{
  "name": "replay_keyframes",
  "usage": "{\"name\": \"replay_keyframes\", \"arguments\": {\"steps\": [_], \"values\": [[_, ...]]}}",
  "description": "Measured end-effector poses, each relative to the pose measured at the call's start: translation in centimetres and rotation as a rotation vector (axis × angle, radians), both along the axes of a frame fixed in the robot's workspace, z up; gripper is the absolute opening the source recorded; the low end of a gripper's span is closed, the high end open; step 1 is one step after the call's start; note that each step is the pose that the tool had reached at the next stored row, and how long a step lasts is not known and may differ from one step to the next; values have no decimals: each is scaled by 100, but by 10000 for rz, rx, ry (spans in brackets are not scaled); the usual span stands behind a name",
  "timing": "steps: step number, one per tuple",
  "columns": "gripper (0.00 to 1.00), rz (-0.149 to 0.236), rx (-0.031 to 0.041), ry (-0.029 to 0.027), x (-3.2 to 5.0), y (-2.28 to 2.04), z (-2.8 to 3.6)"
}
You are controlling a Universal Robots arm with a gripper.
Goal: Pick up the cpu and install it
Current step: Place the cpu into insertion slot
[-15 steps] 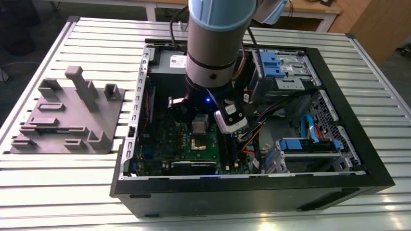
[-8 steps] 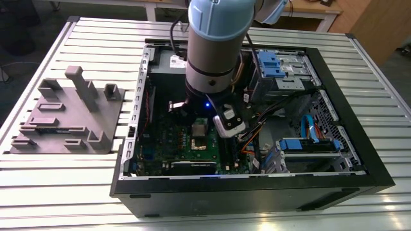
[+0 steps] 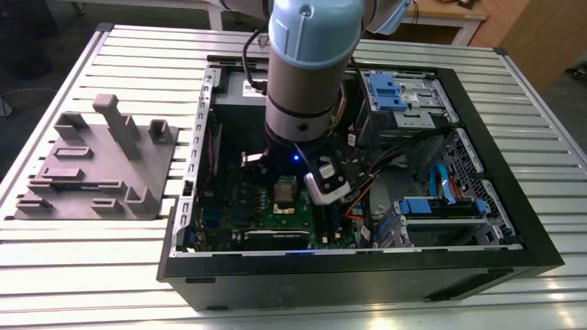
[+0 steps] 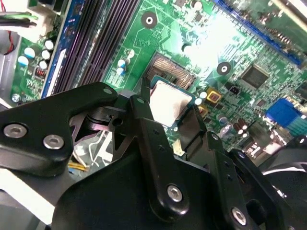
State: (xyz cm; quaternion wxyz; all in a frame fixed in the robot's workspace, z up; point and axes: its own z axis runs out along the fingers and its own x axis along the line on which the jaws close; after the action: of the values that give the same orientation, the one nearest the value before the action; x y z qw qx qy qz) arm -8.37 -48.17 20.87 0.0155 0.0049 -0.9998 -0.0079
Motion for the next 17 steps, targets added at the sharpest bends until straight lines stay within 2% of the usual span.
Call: {"name": "replay_keyframes", "arguments": {"steps": [1,2,5,9,13,17], "values": [[47,1,-57,1,0,-1,-7],[47,1,-76,2,0,-1,-19],[47,-1,-78,1,-1,-5,-58],[47,0,-78,1,-1,-38,-97],[47,-1,-76,1,-1,-43,-157],[47,-17,-78,1,0,-46,-175]]}}
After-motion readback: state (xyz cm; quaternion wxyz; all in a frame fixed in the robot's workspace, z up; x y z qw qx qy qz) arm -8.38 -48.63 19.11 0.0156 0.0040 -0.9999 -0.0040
